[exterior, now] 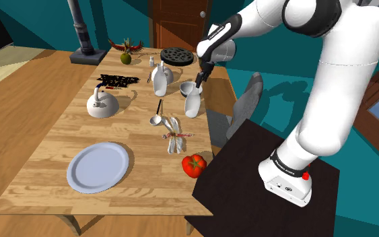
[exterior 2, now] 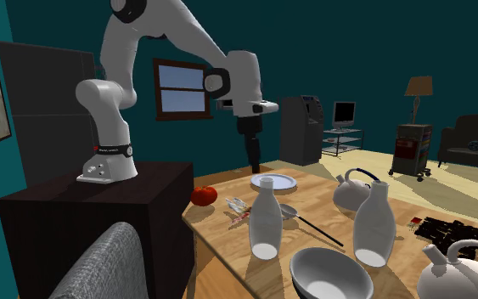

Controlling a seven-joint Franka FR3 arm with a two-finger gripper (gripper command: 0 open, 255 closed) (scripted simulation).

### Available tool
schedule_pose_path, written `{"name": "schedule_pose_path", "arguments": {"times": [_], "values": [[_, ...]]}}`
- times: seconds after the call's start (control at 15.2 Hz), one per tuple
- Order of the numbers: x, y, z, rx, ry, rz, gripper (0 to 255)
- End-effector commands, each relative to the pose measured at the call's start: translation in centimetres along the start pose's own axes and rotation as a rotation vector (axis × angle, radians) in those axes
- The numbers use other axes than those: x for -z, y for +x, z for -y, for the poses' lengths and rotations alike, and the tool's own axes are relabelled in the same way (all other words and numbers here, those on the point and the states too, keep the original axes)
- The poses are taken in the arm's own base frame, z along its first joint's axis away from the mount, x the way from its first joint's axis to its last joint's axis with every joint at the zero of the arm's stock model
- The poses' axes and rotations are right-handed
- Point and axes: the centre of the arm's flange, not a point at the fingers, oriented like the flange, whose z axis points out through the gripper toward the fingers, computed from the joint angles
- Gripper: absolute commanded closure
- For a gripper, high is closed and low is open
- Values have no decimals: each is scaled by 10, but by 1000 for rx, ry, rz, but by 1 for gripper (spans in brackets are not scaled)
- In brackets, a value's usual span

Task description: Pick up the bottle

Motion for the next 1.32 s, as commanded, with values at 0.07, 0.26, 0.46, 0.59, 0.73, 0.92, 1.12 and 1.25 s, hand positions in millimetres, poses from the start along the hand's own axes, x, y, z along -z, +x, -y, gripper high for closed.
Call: {"name": "schedule_pose_path", "arguments": {"times": [0.07,0.26,0.46,0.59,0.73,0.92,1.12,1.25], "values": [[-28,18,-14,10,8,-6,0],[-44,16,-14,10,8,-6,0],[-60,14,-14,10,8,-6,0],[-68,13,-14,9,8,-6,0],[-68,13,-15,10,8,-6,255],[-68,14,-15,10,8,-6,255],[-68,14,-15,10,8,-6,255],[-68,14,-15,10,8,-6,255]]}}
